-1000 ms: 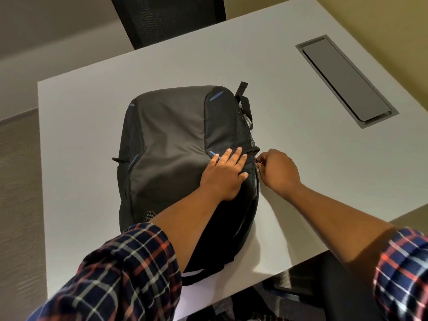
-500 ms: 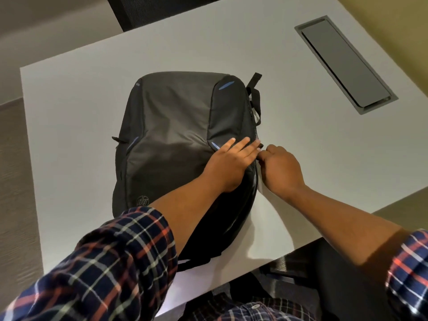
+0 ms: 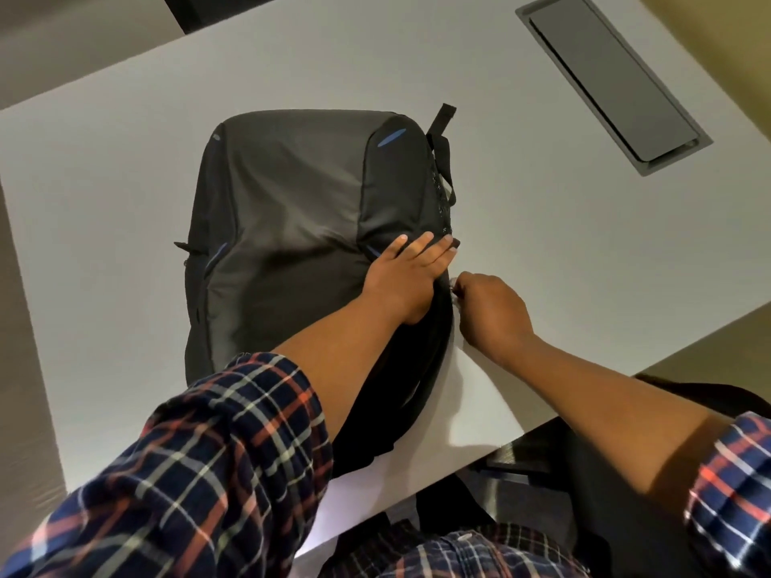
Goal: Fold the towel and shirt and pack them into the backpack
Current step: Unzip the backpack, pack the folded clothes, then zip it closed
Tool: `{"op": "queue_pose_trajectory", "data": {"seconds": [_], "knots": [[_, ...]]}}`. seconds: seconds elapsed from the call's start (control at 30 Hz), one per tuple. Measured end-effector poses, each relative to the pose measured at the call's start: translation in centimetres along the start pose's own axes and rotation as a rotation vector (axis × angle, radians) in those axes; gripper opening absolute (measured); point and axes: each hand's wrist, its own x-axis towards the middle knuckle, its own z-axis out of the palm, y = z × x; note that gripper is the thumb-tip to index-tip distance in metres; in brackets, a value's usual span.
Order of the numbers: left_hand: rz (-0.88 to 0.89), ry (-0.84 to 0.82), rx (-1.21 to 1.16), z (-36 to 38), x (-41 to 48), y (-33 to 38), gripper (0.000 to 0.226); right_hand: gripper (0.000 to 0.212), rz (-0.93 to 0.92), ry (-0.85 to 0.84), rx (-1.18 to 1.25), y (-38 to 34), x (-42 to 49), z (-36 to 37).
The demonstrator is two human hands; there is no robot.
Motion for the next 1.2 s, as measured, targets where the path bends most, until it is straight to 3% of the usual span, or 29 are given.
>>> {"op": "queue_pose_trajectory", "data": {"seconds": [0.17, 0.33, 0.5, 0.63, 0.77, 0.87, 0.93, 1.03, 1.2], "knots": [[-0.02, 0.034, -0.01, 0.3, 0.0, 0.1, 0.071, 0.016, -0.024, -0.047, 0.037, -1.2, -6.9, -0.1], [-0.025, 0.078, 0.001, 0.6, -0.2, 0.3, 0.07, 0.009, -0.2, -0.198, 0.046, -4.8, -15.3, 0.1], [0.009, 0.126, -0.057, -0.1, -2.2, 0.8, 0.063, 0.009, -0.115, -0.295, 0.264, -6.5, -14.5, -0.5], [0.07, 0.356, -0.191, -1.4, -9.9, 1.6, 0.053, 0.013, -0.004, -0.317, 0.442, -6.7, -14.4, -0.5], [-0.111, 0.588, -0.361, 1.0, -20.8, 3.9, 0.042, 0.005, 0.062, -0.309, 0.522, -7.2, -14.8, -0.4], [-0.185, 0.491, -0.419, 3.4, -24.9, 5.8, 0.042, 0.008, 0.085, -0.296, 0.534, -7.8, -15.0, -0.5], [-0.244, 0.423, -0.497, 4.4, -25.3, 6.3, 0.051, 0.021, 0.048, -0.305, 0.564, -8.2, -15.1, -0.7], [-0.262, 0.42, -0.517, 4.7, -24.2, 6.6, 0.056, 0.025, -0.016, -0.333, 0.554, -9.1, -15.1, -0.9], [-0.299, 0.489, -0.484, 4.7, -23.4, 6.6, 0.018, 0.015, -0.112, -0.384, 0.473, -10.0, -15.2, -1.5]]}}
